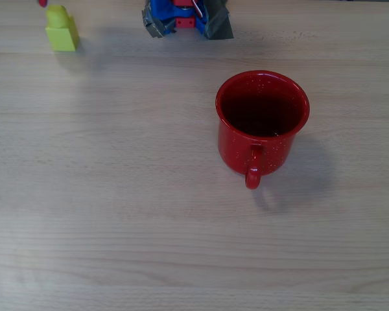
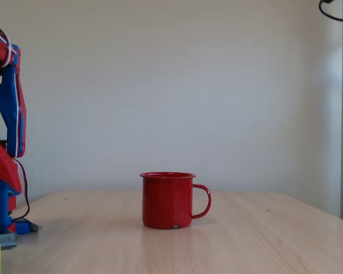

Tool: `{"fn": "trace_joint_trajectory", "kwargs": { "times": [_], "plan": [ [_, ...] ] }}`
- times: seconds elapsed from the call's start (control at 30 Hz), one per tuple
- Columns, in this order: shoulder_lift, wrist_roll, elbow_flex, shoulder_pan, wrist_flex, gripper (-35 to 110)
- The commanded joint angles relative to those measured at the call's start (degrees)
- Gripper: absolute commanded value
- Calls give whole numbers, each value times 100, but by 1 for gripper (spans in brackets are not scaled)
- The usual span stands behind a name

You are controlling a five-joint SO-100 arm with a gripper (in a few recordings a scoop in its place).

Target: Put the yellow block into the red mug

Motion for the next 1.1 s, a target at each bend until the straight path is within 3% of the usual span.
{"fn": "trace_joint_trajectory", "kwargs": {
  "times": [0.0, 0.57, 1.07],
  "plan": [
    [141, -79, -211, 79, -246, 46],
    [316, 738, 1688, -589, -1687, 46],
    [88, 958, 1898, -747, -2391, 46]
  ]
}}
